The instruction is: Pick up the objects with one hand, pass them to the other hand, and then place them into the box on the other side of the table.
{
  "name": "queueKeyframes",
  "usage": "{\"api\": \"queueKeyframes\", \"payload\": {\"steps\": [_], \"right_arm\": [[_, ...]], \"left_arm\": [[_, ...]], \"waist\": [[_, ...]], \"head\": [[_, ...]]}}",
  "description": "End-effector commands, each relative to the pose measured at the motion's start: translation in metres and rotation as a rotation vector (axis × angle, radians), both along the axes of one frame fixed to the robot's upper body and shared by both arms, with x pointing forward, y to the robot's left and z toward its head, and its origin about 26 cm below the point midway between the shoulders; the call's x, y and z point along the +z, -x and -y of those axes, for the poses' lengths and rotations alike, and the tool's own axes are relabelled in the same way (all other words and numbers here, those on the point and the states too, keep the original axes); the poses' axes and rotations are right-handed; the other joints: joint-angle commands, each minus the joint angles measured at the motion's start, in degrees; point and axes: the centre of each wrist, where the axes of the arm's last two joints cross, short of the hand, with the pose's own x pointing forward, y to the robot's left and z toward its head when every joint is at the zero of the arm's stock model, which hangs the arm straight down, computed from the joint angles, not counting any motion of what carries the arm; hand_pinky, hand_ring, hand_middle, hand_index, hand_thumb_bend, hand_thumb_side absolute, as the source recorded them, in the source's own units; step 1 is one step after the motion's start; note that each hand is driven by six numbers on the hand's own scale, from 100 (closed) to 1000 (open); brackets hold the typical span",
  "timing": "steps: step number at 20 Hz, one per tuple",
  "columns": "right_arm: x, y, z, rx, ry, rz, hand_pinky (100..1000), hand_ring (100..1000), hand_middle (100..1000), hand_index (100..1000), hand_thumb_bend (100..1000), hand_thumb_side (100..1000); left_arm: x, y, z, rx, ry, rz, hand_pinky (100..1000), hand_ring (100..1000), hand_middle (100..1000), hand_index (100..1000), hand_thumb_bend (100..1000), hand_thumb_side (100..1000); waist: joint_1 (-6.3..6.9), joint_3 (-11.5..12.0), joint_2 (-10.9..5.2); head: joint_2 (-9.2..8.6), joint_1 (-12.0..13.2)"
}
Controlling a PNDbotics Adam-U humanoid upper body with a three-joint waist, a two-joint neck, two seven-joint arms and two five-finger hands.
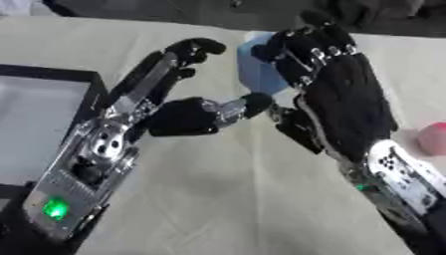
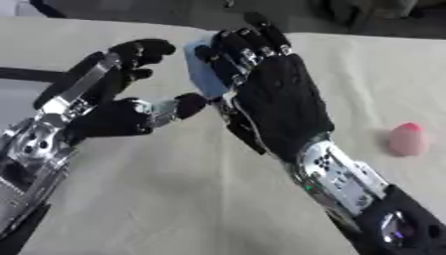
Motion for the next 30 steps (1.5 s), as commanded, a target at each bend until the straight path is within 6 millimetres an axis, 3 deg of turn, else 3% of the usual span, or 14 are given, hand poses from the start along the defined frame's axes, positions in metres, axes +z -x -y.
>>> {"api": "queueKeyframes", "payload": {"steps": [1,17,21,22,24,25,28,30], "right_arm": [[0.006,0.001,0.000,0.007,-0.004,0.032,814,590,443,456,153,100],[0.002,0.004,-0.007,0.078,-0.032,0.000,801,580,446,457,145,100],[0.001,0.005,-0.009,0.110,-0.045,-0.014,794,577,450,458,145,100],[0.000,0.005,-0.010,0.114,-0.047,-0.021,792,576,452,459,146,100],[-0.001,0.005,-0.010,0.120,-0.050,-0.039,790,576,453,460,151,100],[-0.001,0.005,-0.010,0.121,-0.051,-0.046,790,579,457,465,155,100],[-0.001,0.005,-0.010,0.122,-0.052,-0.065,788,580,462,470,161,100],[-0.001,0.005,-0.010,0.124,-0.054,-0.075,791,590,475,487,185,100]], "left_arm": [[0.005,0.001,0.003,0.002,0.006,0.017,978,1000,923,847,712,418],[-0.004,-0.015,0.031,-0.025,0.040,-0.056,958,1000,894,829,704,413],[-0.005,-0.019,0.038,-0.010,0.071,-0.080,923,1000,828,793,516,431],[-0.005,-0.020,0.039,-0.006,0.081,-0.080,910,1000,806,773,395,438],[-0.006,-0.020,0.041,-0.001,0.105,-0.080,895,1000,776,738,255,435],[-0.006,-0.021,0.042,0.000,0.117,-0.083,876,984,744,701,123,453],[-0.007,-0.022,0.043,-0.002,0.156,-0.094,873,964,710,669,100,505],[-0.007,-0.022,0.044,-0.007,0.176,-0.102,871,954,685,646,100,477]], "waist": [[0.28,0.03,-0.74],[-0.01,0.30,-0.44],[-0.13,0.47,-0.24],[-0.16,0.48,-0.21],[-0.20,0.48,-0.17],[-0.20,0.47,-0.17],[-0.22,0.46,-0.20],[-0.23,0.45,-0.22]], "head": [[-0.83,0.23],[-1.63,0.95],[-1.52,1.02],[-1.50,1.03],[-1.52,1.09],[-1.55,1.12],[-1.63,1.10],[-1.70,1.10]]}}
